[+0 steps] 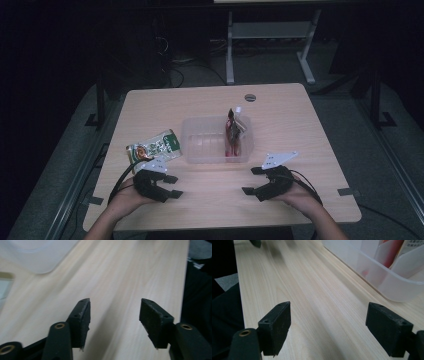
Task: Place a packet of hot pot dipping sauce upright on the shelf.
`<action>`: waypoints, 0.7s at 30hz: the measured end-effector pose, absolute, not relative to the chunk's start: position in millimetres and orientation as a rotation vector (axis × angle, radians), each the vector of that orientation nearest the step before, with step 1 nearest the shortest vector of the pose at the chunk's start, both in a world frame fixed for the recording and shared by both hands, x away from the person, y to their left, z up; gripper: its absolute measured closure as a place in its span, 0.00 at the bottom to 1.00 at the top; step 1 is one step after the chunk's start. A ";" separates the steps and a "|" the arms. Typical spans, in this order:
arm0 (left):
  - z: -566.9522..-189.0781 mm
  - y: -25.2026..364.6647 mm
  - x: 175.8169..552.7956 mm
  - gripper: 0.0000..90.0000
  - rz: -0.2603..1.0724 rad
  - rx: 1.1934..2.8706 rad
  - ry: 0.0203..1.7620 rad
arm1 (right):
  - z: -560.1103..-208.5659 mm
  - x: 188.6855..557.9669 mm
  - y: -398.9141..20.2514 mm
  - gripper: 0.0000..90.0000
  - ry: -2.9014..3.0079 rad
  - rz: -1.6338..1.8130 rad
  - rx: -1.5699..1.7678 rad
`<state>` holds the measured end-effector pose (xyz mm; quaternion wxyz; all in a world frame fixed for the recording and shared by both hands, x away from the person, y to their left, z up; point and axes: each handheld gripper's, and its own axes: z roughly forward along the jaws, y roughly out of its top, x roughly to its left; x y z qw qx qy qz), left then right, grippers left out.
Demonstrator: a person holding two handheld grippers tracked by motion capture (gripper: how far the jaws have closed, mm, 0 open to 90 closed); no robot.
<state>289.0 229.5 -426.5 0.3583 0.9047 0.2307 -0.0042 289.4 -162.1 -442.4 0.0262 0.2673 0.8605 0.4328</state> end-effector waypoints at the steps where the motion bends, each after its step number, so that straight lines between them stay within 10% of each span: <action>1: -424.2 233.0 290.5 0.48 0.001 2.339 0.601 | -442.4 289.4 -162.1 0.22 2.659 1.338 0.826; 14: -398.7 278.9 314.4 1.00 0.163 2.288 0.801 | -444.9 289.9 -158.4 0.22 2.667 1.312 0.833; 21: -392.3 298.5 338.5 1.00 0.271 2.262 0.916 | -444.3 288.4 -158.9 0.22 2.659 1.318 0.830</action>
